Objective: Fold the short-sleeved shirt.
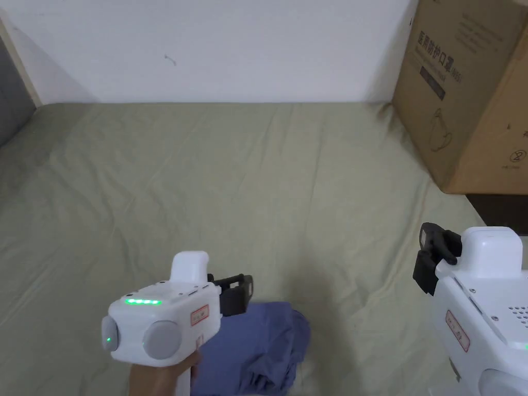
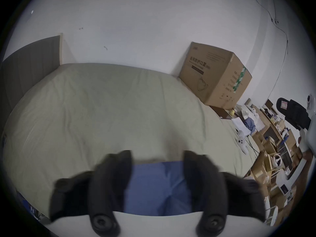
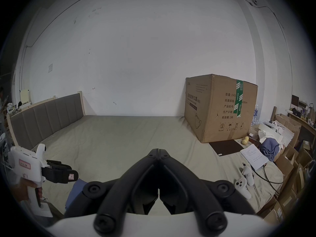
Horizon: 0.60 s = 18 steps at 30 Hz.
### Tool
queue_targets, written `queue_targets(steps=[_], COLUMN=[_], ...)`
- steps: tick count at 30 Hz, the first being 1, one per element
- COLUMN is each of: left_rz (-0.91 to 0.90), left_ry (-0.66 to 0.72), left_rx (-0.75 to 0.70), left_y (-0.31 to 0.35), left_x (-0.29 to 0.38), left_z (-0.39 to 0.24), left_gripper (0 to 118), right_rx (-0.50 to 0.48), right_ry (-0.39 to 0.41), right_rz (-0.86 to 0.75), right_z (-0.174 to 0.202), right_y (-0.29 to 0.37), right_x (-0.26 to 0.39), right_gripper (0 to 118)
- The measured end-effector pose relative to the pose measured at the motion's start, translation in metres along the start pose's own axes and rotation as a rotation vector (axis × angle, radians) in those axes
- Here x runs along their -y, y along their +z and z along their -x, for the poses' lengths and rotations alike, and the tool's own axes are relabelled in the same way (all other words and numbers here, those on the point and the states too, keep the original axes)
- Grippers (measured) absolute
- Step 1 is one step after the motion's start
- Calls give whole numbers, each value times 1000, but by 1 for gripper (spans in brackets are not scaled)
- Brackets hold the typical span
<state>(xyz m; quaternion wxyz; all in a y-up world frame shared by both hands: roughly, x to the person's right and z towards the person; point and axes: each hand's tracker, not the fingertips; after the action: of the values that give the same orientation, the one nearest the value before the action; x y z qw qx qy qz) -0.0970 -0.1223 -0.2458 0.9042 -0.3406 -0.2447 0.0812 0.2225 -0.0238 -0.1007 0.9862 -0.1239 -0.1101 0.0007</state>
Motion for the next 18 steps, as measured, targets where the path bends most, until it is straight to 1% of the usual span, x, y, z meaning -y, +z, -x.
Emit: queue_targets(steps=[2,3,4,5,8,10,15,18], left_rz=[0,4,12,36,89,113,163,193], left_ry=[3,3,4,12,-29,-75,-87,-119], left_rx=[-4,-14,-16,1,10,8,52,74], left_y=[-5,-10,-13,-18,-31,-39,-54,-68], left_x=[8,13,17,21,39,49,72,86], left_z=[8,10,13,15,11,3,-23,-39], left_gripper=[10,3,0,0,0,0,0,0], right_rx=[-3,-3,-5,-5,-2,0,12,17], right_ry=[1,2,2,2,4,2,1,-1], right_rz=[4,7,9,12,16,20,27,34], right_z=[1,1,1,1,0,-2,-7,-10], right_y=[0,0,0,0,0,-1,-2,-3], right_x=[1,1,2,2,3,4,7,8], right_gripper=[0,0,0,0,0,0,0,0])
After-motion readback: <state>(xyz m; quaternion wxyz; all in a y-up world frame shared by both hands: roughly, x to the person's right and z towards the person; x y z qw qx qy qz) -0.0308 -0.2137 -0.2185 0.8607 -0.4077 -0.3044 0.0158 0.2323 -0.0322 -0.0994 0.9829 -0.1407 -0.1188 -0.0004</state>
